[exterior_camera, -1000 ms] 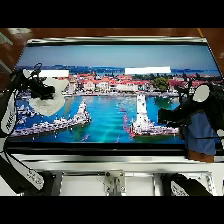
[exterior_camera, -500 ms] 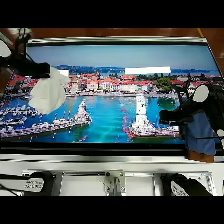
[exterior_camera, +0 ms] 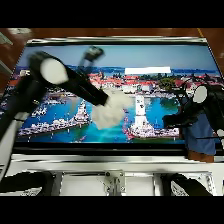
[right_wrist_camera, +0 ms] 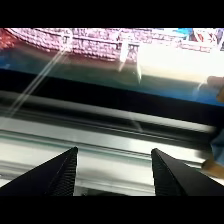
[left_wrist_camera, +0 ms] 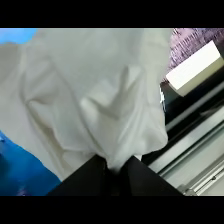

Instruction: Fold the shirts.

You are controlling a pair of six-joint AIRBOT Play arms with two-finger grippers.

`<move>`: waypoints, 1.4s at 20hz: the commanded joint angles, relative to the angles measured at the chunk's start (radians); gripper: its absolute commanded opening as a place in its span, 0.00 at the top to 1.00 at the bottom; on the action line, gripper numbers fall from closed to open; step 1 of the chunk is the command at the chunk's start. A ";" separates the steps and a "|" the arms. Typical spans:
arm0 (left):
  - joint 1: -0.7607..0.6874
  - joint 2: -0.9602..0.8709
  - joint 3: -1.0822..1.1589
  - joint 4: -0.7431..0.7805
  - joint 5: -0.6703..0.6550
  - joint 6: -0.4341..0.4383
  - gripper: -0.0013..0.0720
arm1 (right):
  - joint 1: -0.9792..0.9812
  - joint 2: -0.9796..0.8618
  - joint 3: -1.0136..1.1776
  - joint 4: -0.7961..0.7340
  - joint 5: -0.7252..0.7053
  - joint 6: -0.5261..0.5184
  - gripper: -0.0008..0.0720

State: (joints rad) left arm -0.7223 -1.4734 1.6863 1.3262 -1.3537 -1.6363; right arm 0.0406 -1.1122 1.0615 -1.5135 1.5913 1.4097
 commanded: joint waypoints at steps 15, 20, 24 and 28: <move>0.191 0.037 -0.274 -0.032 0.037 -0.092 0.35 | -0.412 -0.001 -0.190 0.317 -0.071 -0.082 0.09; 0.315 0.007 -0.634 -0.428 0.265 -0.012 0.01 | -0.405 -0.001 -0.378 0.473 -0.190 -0.117 0.07; 0.304 -0.078 -0.677 -0.488 0.348 -0.007 0.02 | -0.404 -0.001 -0.407 0.531 -0.230 -0.124 0.07; 0.302 -0.134 -0.676 -0.630 0.497 0.010 0.02 | -0.404 -0.001 -0.407 0.651 -0.256 -0.126 0.07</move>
State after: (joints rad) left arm -0.4236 -1.5696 1.0264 0.8055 -0.9680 -1.6451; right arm -0.3630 -1.1122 0.6643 -0.9585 1.3621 1.2888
